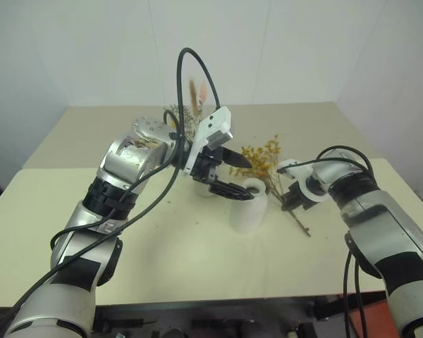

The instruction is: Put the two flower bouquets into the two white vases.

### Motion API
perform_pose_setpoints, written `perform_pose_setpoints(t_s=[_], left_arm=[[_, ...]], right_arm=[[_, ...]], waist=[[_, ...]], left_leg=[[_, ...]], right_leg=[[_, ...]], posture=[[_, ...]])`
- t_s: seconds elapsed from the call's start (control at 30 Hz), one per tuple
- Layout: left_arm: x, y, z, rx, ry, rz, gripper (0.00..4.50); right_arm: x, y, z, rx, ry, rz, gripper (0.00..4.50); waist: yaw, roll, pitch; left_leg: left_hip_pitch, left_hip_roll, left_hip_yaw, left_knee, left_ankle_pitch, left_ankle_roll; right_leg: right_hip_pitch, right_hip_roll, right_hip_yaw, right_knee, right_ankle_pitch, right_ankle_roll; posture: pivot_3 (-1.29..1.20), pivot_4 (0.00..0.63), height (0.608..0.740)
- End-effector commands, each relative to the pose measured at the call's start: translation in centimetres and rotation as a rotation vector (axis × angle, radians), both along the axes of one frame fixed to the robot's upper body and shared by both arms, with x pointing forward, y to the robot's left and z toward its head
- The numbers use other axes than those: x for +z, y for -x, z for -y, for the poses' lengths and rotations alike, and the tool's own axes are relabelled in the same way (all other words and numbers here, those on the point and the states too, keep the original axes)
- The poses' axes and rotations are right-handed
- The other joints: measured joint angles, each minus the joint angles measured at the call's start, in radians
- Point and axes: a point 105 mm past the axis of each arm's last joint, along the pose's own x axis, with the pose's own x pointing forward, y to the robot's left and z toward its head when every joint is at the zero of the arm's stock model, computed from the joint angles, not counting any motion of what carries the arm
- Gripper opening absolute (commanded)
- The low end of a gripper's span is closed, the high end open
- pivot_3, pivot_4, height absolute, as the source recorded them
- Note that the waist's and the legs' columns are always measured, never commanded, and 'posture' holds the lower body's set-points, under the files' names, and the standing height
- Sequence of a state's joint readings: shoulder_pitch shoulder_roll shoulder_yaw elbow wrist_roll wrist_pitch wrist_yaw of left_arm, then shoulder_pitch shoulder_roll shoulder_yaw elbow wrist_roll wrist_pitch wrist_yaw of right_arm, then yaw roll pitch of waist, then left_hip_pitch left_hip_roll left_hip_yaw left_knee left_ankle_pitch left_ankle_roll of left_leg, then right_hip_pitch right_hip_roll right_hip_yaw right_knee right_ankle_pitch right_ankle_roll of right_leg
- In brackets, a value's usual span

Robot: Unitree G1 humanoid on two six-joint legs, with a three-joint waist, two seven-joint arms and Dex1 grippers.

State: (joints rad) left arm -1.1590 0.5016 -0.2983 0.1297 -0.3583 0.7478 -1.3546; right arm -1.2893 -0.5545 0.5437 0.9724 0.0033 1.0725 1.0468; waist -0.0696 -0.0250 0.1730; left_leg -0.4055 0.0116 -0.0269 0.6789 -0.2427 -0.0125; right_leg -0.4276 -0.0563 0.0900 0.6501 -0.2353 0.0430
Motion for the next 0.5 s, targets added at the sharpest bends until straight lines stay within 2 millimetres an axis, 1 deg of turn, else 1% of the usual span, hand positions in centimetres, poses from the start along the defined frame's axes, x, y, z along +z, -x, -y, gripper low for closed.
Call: perform_pose_setpoints(t_s=[0.03,0.13,0.2,0.27,0.3,0.37,0.4,0.43,0.5], left_arm=[[1.0,0.4,-0.1,-0.017,0.024,0.031,4.5],[1.1,0.4,-0.2,-0.022,0.023,0.031,4.5],[1.1,0.1,-0.4,-0.018,0.022,0.031,4.5],[1.1,-0.2,-0.5,-0.005,0.027,0.028,4.5],[1.0,-0.4,-0.5,-0.001,0.03,0.024,4.5],[0.9,-0.5,-0.7,0.004,0.029,0.015,4.5],[0.6,-0.5,-0.8,0.005,0.02,0.004,4.5],[0.4,-0.5,-0.9,0.006,0.014,-0.003,4.5],[-0.1,-0.4,-1.1,0.004,-0.004,-0.026,4.5]], right_arm=[[2.2,-0.9,1.8,-0.136,-0.021,0.093,0.03],[4.1,-1.2,3.9,-0.293,-0.077,0.17,0.03],[6.8,-1.5,5.3,-0.388,-0.175,0.284,0.03],[9.6,-1.6,6.0,-0.429,-0.28,0.432,0.03],[10.8,-1.6,5.9,-0.43,-0.321,0.514,0.03],[12.5,-1.1,5.6,-0.431,-0.388,0.638,0.03],[13.9,-0.5,4.9,-0.399,-0.445,0.729,0.03],[14.7,0.1,4.5,-0.381,-0.482,0.793,0.03],[16.4,1.8,2.9,-0.304,-0.566,0.919,0.03]], waist=[[0.0,0.0,0.0],[0.001,0.0,0.0],[0.004,0.0,0.0],[0.006,0.001,0.0],[0.007,0.001,0.0],[0.003,0.001,0.0],[0.001,0.001,0.0],[0.0,0.001,0.0],[-0.002,0.001,0.0]], left_leg=[[0.0,0.0,0.0,0.0,0.0,0.0],[0.0,0.0,0.0,0.0,0.0,0.0],[0.0,0.0,0.0,0.0,0.0,0.0],[-0.001,-0.001,0.0,-0.001,0.0,0.0],[-0.001,-0.001,0.0,-0.001,0.0,0.0],[-0.001,-0.001,0.0,-0.001,0.0,0.0],[-0.001,-0.001,0.0,-0.001,0.0,0.0],[0.0,0.0,0.0,-0.001,0.0,0.0],[0.0,0.0,0.0,-0.001,0.0,0.0]], right_leg=[[0.0,0.0,0.0,0.0,0.0,0.0],[0.0,-0.001,0.0,0.0,0.0,0.0],[0.0,-0.001,0.0,0.0,0.0,0.0],[0.0,-0.001,0.0,-0.001,0.0,0.0],[0.0,-0.001,0.0,-0.001,0.0,0.0],[0.0,-0.001,0.0,-0.001,0.0,0.0],[0.0,-0.001,0.0,-0.001,0.0,0.0],[0.0,0.0,0.0,0.0,0.0,0.0],[0.0,0.001,0.001,0.001,0.0,0.0]], posture=[[0.0,0.15,0.74],[0.0,0.15,0.74],[0.0,0.15,0.74],[0.0,0.15,0.74],[0.0,0.15,0.74],[0.0,0.15,0.74],[0.0,0.15,0.74],[0.0,0.15,0.74],[0.0,0.15,0.74]])
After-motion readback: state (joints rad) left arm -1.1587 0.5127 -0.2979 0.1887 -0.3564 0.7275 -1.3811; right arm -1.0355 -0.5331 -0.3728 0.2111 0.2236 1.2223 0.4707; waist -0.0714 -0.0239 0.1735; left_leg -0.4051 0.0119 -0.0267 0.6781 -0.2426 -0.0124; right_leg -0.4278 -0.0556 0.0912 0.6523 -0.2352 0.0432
